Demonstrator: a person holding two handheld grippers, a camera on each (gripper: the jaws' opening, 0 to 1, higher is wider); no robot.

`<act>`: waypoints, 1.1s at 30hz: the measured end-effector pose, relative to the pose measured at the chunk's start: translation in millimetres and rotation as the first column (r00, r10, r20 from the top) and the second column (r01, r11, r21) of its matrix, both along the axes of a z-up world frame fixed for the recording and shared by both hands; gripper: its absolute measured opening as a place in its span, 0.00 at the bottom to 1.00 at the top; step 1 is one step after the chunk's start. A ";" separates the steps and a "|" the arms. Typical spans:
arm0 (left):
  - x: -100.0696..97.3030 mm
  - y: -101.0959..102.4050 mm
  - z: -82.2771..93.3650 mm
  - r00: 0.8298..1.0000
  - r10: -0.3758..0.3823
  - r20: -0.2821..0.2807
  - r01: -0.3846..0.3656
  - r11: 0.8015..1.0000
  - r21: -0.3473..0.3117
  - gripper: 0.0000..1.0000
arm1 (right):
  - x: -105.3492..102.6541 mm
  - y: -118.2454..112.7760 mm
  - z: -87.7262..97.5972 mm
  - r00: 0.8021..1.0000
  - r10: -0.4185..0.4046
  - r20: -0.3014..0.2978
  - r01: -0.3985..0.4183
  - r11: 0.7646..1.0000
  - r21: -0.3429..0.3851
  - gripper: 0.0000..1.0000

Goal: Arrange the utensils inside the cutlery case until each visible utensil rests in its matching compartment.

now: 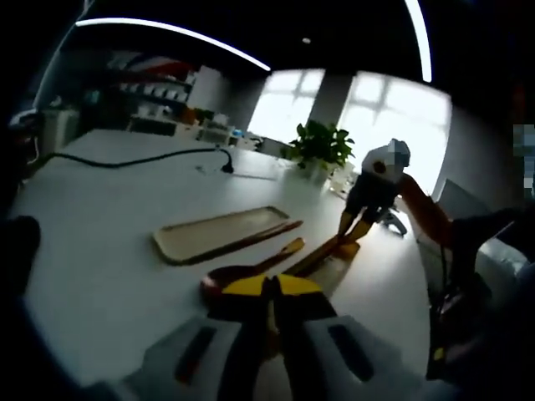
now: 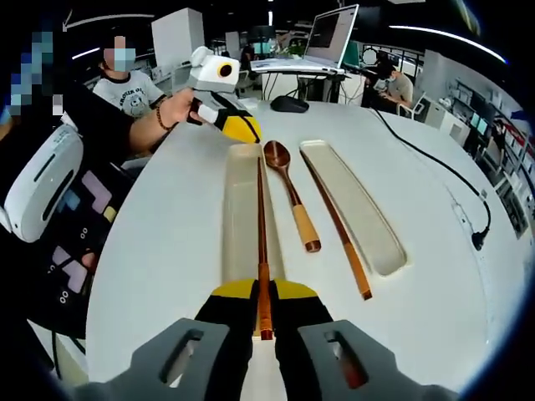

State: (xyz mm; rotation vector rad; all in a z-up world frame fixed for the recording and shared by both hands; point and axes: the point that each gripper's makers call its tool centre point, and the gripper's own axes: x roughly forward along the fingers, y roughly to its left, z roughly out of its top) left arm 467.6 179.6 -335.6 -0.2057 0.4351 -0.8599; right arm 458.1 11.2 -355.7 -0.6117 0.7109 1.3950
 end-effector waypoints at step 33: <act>0.9 -1.3 2.8 1.000 0.009 0.028 -0.009 1.000 0.006 0.03 | 9.9 -19.2 14.5 0.997 -0.071 0.003 0.071 0.997 -0.016 0.17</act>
